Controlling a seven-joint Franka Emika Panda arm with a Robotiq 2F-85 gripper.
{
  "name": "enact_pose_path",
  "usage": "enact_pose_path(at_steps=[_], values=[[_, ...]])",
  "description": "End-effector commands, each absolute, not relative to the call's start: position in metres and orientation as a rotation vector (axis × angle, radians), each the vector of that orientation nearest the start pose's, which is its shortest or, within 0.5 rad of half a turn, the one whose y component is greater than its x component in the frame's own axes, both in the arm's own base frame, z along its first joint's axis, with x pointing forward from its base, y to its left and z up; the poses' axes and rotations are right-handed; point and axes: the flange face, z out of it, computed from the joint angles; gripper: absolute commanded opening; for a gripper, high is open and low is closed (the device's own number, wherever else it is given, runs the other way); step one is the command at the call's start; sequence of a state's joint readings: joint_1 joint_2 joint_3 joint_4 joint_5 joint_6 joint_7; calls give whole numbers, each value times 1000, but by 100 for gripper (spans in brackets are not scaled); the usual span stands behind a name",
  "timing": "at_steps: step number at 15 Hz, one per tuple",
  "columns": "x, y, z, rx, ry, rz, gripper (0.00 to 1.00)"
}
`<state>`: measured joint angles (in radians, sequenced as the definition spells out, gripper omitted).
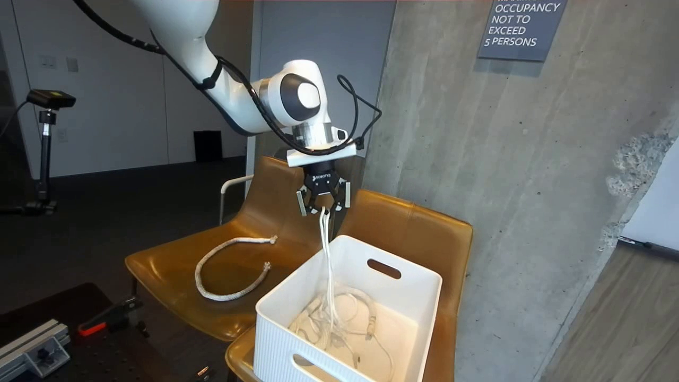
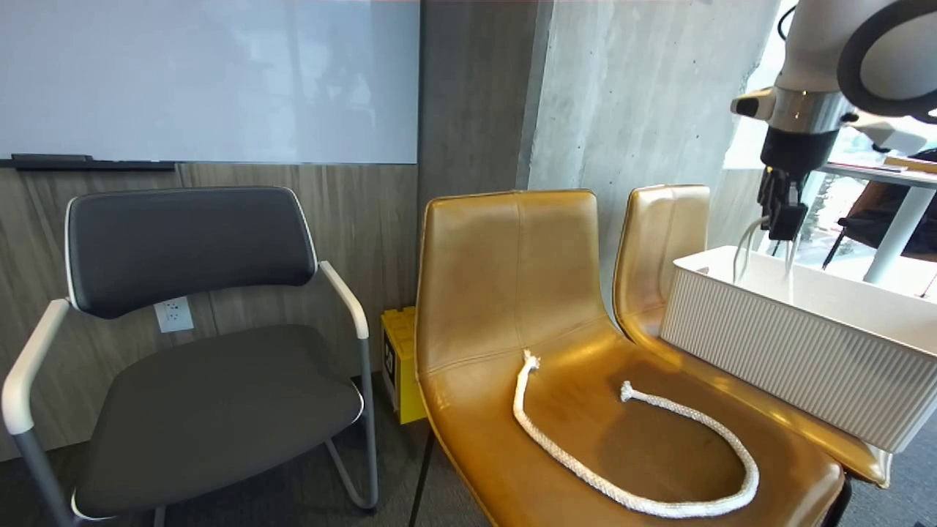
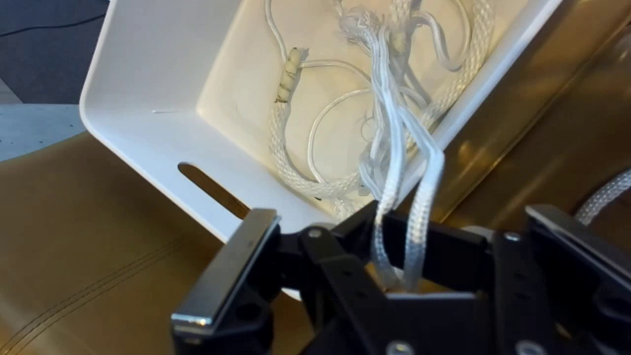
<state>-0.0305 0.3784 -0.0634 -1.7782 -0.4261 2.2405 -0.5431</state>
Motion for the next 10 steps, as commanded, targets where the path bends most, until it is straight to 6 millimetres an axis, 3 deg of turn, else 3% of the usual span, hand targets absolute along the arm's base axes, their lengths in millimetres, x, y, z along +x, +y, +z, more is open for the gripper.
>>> enact_pose_path(at_steps=[1, 6, 10], values=[[667, 1, 425, -3339, -1258, -49, 0], [681, 142, 478, -3283, -1368, -209, 0], [677, 252, 493, -3229, -1465, -285, 0]])
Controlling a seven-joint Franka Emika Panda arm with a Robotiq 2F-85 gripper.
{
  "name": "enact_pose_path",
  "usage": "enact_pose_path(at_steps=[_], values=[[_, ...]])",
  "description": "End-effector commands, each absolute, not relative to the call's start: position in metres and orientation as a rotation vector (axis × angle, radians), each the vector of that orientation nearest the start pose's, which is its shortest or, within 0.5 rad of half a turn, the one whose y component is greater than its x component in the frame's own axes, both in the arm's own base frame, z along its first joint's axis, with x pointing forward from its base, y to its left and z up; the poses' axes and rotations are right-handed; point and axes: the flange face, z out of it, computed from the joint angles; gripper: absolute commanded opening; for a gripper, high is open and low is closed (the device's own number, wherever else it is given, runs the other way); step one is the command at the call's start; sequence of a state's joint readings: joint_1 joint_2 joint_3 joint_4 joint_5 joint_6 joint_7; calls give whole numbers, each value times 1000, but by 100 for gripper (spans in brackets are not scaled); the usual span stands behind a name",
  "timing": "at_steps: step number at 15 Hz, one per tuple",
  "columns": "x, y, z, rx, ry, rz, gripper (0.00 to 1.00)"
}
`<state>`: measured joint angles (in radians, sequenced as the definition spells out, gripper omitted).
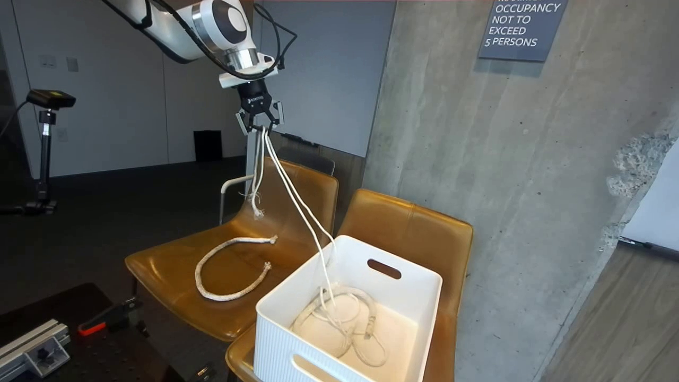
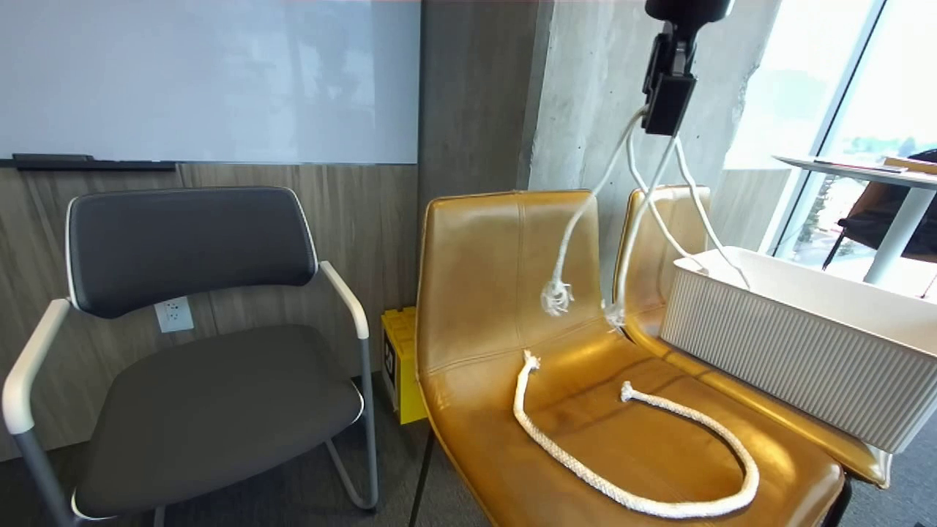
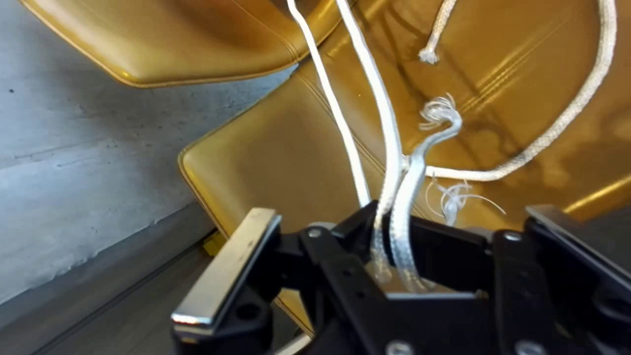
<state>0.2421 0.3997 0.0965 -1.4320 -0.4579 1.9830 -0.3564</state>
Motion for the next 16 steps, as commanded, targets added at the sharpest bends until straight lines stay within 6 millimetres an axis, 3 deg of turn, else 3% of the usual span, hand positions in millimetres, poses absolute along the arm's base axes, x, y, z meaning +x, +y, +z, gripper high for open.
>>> enact_pose_path(at_steps=[1, 5, 8, 12, 16], values=[[676, 276, 489, -3218, -1477, -284, 0], [665, 357, 474, -3164, -1515, -288, 0], [656, 403, 461, -3137, -1564, -286, 0], [653, 430, 445, -3112, -1580, -245, 0], [655, 435, 440, -3112, -1544, -235, 0]])
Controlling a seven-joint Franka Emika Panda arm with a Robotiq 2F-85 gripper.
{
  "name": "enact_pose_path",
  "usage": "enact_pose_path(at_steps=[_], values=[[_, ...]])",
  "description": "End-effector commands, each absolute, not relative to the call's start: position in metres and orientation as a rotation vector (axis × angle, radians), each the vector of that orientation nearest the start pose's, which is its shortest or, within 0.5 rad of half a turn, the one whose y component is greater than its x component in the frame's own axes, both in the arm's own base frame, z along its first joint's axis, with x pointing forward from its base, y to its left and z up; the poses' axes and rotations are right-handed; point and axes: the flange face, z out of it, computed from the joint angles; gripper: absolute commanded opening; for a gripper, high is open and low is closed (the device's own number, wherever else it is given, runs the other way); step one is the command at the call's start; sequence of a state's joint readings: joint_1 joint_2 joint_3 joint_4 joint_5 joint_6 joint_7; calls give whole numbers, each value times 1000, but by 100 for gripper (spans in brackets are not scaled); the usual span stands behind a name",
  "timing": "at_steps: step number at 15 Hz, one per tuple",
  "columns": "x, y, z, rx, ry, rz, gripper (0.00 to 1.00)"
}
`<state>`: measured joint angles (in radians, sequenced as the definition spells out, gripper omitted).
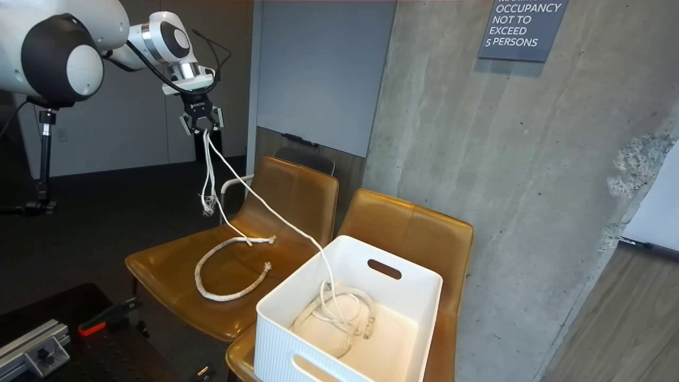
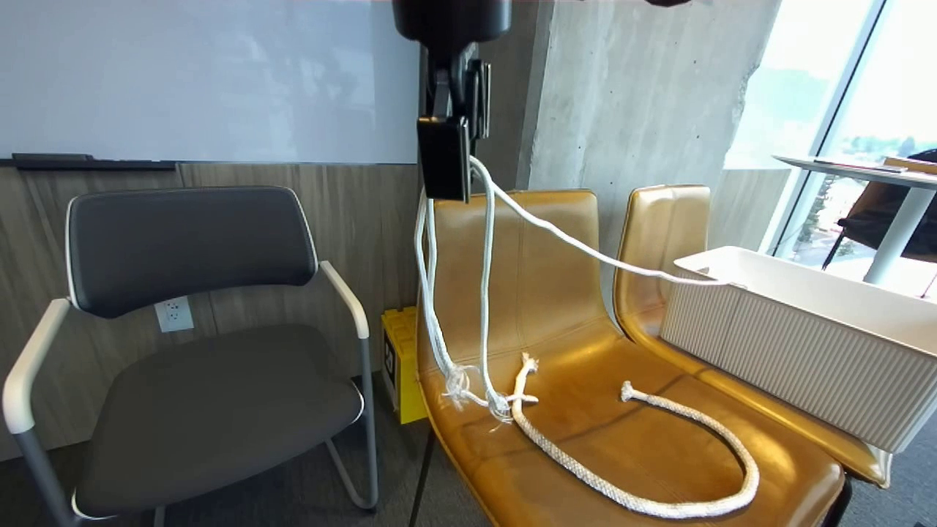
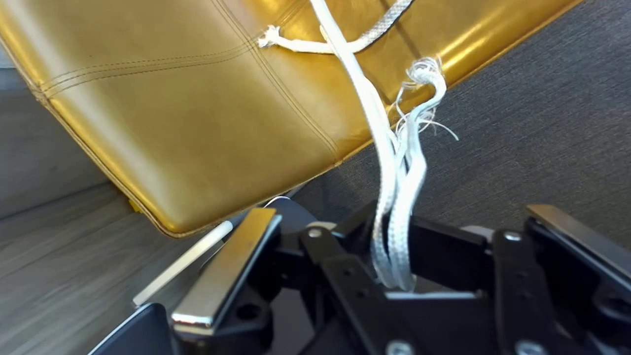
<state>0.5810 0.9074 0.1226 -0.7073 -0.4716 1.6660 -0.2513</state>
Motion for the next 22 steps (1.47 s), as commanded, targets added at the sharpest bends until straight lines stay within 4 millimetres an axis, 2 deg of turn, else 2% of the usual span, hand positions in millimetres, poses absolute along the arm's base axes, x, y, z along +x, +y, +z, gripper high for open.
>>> enact_pose_path(at_steps=[1, 2, 4, 8, 10, 13, 16, 20, 22], values=[[657, 431, 441, -3112, -1532, -237, 0], [662, 424, 440, -3125, -1508, -227, 0], [675, 397, 438, -3168, -1442, -179, 0], [702, 330, 434, -3266, -1292, -62, 0], [712, 305, 423, -3285, -1236, -11, 0], [719, 283, 390, -3278, -1190, 79, 0], [718, 262, 352, -3273, -1167, 201, 0], [712, 216, 309, -3292, -1124, 329, 0], [708, 189, 293, -3286, -1112, 365, 2]])
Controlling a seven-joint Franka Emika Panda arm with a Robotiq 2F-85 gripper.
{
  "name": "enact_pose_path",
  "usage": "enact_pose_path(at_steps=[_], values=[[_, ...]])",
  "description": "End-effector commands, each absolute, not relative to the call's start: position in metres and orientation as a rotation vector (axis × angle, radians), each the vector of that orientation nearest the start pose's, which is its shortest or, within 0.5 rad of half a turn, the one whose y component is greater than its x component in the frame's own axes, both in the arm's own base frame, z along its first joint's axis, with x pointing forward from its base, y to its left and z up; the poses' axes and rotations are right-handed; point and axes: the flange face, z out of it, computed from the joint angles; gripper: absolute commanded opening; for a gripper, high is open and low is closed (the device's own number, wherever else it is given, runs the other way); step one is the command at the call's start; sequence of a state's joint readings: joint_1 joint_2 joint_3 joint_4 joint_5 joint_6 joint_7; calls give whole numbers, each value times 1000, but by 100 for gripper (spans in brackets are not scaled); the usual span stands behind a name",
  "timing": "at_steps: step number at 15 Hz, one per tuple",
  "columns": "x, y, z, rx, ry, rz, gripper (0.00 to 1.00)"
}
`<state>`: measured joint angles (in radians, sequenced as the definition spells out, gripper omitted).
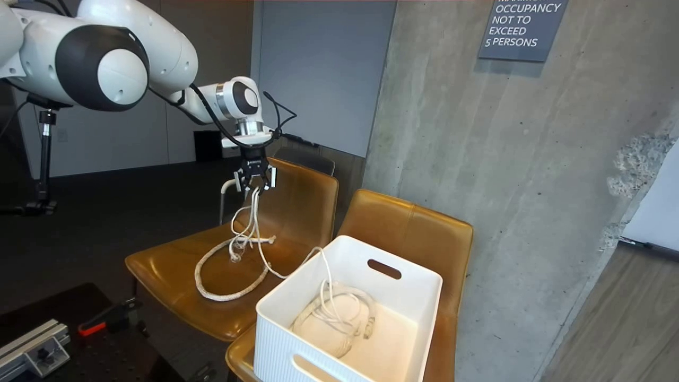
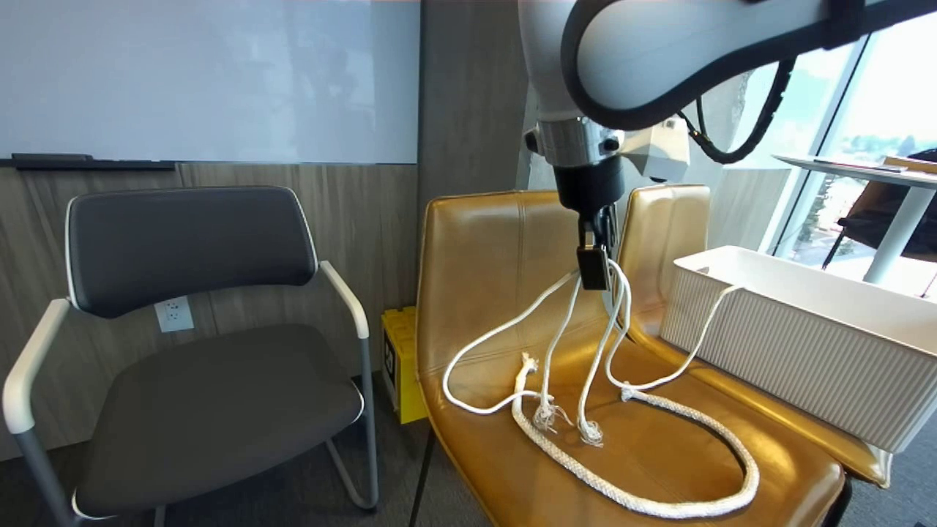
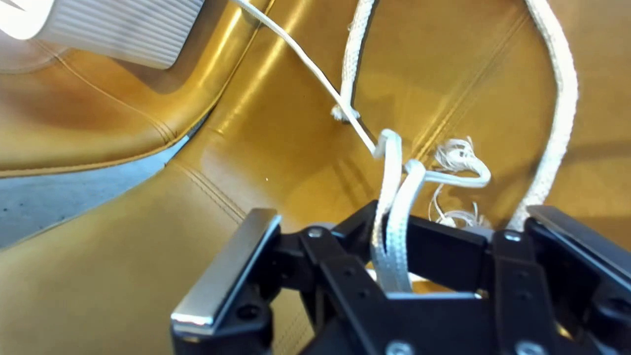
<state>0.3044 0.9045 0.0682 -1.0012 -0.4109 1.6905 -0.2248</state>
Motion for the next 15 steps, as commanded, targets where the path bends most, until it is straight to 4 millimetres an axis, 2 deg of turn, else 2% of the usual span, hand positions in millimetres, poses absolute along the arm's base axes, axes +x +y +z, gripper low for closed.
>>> enact_pose_path(at_steps=[1, 3, 6, 12, 13, 15], values=[[705, 177, 289, -3280, -1111, 371, 26], [698, 156, 281, -3271, -1140, 368, 31], [682, 138, 280, -3240, -1283, 355, 51], [645, 114, 277, -3126, -1797, 371, 94], [641, 110, 274, -3098, -1887, 386, 99], [638, 96, 267, -3040, -2059, 409, 100]])
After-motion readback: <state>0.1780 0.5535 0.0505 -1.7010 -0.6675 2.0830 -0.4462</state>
